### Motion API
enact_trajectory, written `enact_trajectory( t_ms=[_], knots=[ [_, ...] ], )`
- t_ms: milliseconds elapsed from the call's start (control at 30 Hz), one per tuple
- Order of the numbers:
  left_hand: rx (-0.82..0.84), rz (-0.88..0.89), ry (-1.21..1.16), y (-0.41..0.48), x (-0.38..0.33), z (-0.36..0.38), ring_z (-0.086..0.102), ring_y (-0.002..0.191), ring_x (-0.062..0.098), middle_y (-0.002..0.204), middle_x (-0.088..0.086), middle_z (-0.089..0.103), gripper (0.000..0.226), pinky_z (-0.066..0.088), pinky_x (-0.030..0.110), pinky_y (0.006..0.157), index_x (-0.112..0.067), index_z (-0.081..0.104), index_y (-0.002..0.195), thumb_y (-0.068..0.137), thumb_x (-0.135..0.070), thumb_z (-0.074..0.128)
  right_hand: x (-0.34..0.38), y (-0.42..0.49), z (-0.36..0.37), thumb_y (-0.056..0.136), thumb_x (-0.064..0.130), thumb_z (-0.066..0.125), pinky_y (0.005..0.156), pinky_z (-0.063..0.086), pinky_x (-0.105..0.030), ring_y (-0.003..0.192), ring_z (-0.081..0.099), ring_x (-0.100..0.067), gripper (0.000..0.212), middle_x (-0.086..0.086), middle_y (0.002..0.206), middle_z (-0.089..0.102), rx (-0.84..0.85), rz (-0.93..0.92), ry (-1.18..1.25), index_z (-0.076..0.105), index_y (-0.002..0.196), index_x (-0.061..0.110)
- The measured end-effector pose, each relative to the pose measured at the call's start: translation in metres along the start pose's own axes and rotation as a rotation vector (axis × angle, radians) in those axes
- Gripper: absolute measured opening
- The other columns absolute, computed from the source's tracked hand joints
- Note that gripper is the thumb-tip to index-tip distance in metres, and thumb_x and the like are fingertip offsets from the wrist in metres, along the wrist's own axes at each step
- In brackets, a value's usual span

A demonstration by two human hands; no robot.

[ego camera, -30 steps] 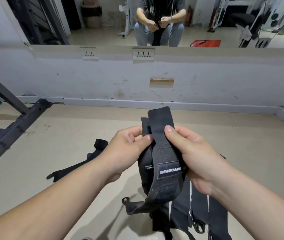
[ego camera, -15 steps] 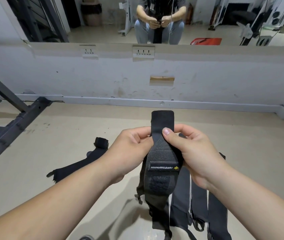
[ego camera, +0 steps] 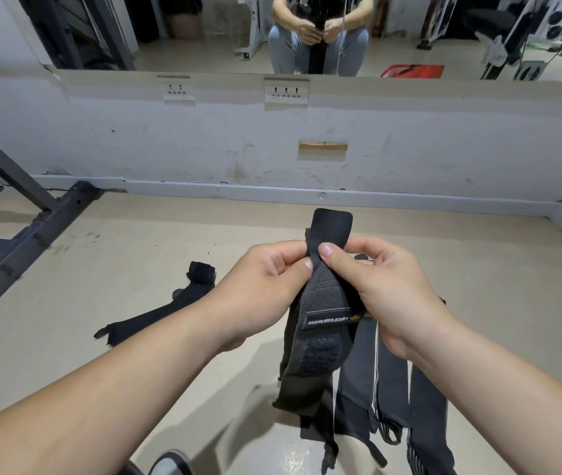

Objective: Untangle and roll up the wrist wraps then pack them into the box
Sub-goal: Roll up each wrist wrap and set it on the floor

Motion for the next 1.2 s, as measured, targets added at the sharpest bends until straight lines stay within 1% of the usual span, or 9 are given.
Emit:
enact_trajectory(
  t_ms=[233,367,467,600,667,767,967,1133,1200],
  knots=[
    [-0.018,0.015,0.023,0.0,-0.004,-0.001,0.074,0.092,0.012,0.111,0.009,0.08,0.029,0.056,0.022,0.076,-0.01,0.073,0.121,0.113,-0.016,0.045,-0.002,0.009,-0.009,0.08,0.064,0.079,0.063,0.042,-0.035,0.06,0.054,-0.018,0.058,-0.007,0.066,0.061,-0.108,-0.093,-0.327,0.065,0.082,0.008],
    [-0.024,0.018,0.007,0.0,-0.008,0.001,0.072,0.09,0.013,0.11,0.009,0.08,0.03,0.055,0.021,0.073,-0.012,0.073,0.121,0.114,-0.018,0.045,0.002,0.009,-0.001,0.076,0.084,0.057,0.071,0.054,-0.051,0.065,0.061,-0.029,0.072,-0.016,0.073,0.068,-0.058,-0.133,-0.473,0.069,0.082,0.014],
    [-0.018,0.009,0.005,0.0,-0.007,0.001,0.07,0.085,0.012,0.1,0.004,0.078,0.031,0.054,0.022,0.071,-0.012,0.074,0.118,0.114,-0.017,0.044,0.001,0.009,0.005,0.093,0.074,0.051,0.082,0.056,-0.054,0.077,0.068,-0.034,0.07,-0.021,0.089,0.072,-0.001,-0.145,-0.488,0.067,0.089,0.006],
    [0.011,-0.004,-0.017,-0.003,-0.006,0.006,0.066,0.068,0.001,0.079,-0.011,0.074,0.025,0.049,0.015,0.067,-0.003,0.07,0.122,0.111,-0.012,0.049,-0.003,0.008,0.005,0.103,0.06,0.049,0.07,0.048,-0.041,0.067,0.054,-0.015,0.061,-0.006,0.071,0.06,-0.027,-0.142,-0.507,0.059,0.089,0.002],
    [0.031,0.012,-0.019,-0.005,-0.007,0.01,0.077,0.089,0.009,0.096,-0.004,0.081,0.027,0.058,0.018,0.08,-0.007,0.067,0.129,0.107,0.0,0.052,-0.006,0.008,0.004,0.103,0.061,0.049,0.072,0.049,-0.042,0.07,0.054,-0.015,0.064,-0.015,0.078,0.061,-0.026,-0.118,-0.487,0.058,0.096,-0.002],
    [-0.072,0.039,-0.022,-0.002,-0.006,0.0,0.077,0.107,0.025,0.111,0.008,0.081,0.034,0.06,0.033,0.097,-0.011,0.071,0.125,0.104,0.007,0.052,-0.012,0.01,0.01,0.1,0.067,0.048,0.099,0.054,-0.049,0.097,0.074,-0.025,0.066,-0.018,0.11,0.075,0.085,-0.055,-0.376,0.069,0.112,0.006],
    [-0.186,0.039,-0.17,0.003,-0.009,-0.012,0.078,0.092,0.02,0.105,0.011,0.082,0.03,0.061,0.026,0.078,-0.006,0.073,0.119,0.102,0.009,0.054,-0.029,0.01,0.022,0.091,0.053,0.064,0.095,0.054,-0.026,0.111,0.074,-0.015,0.048,-0.004,0.117,0.079,0.404,0.059,-0.236,0.074,0.121,0.017],
    [-0.219,0.06,-0.225,0.004,-0.011,-0.025,0.065,0.082,0.034,0.106,0.023,0.077,0.027,0.043,0.047,0.069,-0.007,0.072,0.122,0.103,0.003,0.056,-0.04,0.007,0.026,0.089,0.031,0.074,0.104,0.056,-0.046,0.114,0.073,-0.031,0.039,-0.017,0.121,0.076,0.502,0.093,-0.164,0.072,0.123,0.011],
    [-0.204,0.056,-0.26,0.005,-0.013,-0.024,0.062,0.069,0.03,0.098,0.015,0.077,0.027,0.037,0.038,0.054,-0.007,0.068,0.128,0.104,-0.002,0.057,-0.038,0.004,0.03,0.093,0.028,0.068,0.097,0.06,-0.05,0.112,0.073,-0.04,0.038,-0.022,0.118,0.076,0.53,0.123,-0.082,0.068,0.126,0.008]
  ],
)
Point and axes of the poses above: each hand's wrist, its own y-axis towards the middle knuckle, its own z-axis out of the palm, x = y × z, the point moved 8 cm from there along y, towards the middle knuckle
